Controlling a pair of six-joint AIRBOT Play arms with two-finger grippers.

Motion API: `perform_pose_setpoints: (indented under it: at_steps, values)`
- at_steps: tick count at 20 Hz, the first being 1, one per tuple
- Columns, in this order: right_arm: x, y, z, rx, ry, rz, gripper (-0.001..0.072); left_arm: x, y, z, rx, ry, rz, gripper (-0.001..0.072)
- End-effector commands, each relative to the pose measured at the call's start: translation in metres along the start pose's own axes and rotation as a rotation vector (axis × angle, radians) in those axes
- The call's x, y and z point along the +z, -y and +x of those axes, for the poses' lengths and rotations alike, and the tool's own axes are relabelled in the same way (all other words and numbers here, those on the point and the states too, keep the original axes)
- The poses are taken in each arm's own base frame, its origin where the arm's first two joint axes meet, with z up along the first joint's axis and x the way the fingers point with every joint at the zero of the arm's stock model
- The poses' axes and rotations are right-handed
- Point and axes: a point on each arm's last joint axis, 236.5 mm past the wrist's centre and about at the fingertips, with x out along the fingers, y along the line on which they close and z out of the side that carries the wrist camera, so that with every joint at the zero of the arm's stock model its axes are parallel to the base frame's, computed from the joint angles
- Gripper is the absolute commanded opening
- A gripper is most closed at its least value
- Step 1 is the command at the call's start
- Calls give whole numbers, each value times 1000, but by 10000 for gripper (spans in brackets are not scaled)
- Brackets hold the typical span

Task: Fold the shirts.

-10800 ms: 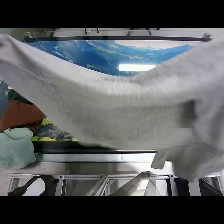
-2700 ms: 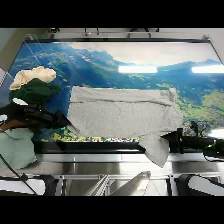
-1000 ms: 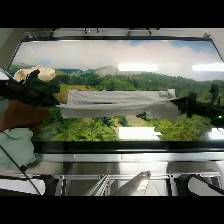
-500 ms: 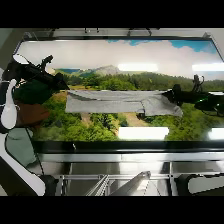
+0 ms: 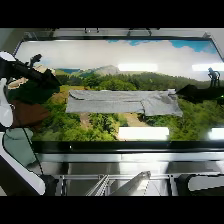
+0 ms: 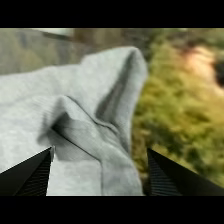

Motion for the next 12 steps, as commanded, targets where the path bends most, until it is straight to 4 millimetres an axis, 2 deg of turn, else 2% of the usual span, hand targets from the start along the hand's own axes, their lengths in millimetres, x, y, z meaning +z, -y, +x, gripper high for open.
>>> perform_pose_setpoints:
  at_steps: [1,2,3,6,7,9,10,12]
  values:
    - [-30,18,15,-16,-138,54,656,-3,39,-24,-183,54,-36,276]
    - [-38,11,28,17,-173,67,657,-7,53,-23,-237,49,-23,46]
    - [-44,1,42,62,-201,82,656,-9,64,-21,-276,42,-2,4]
    - [-54,-31,74,154,-247,87,642,-25,96,0,-326,-39,51,4]
    - [-55,-40,81,178,-249,75,563,-30,109,10,-329,-67,91,4]
    - [-52,-51,85,206,-236,61,58,-45,139,36,-330,-129,182,4]
    - [-49,-54,84,218,-228,59,14,-52,155,52,-326,-155,234,3]
    - [-44,-55,80,219,-216,52,14,-61,175,91,-246,-174,321,3]
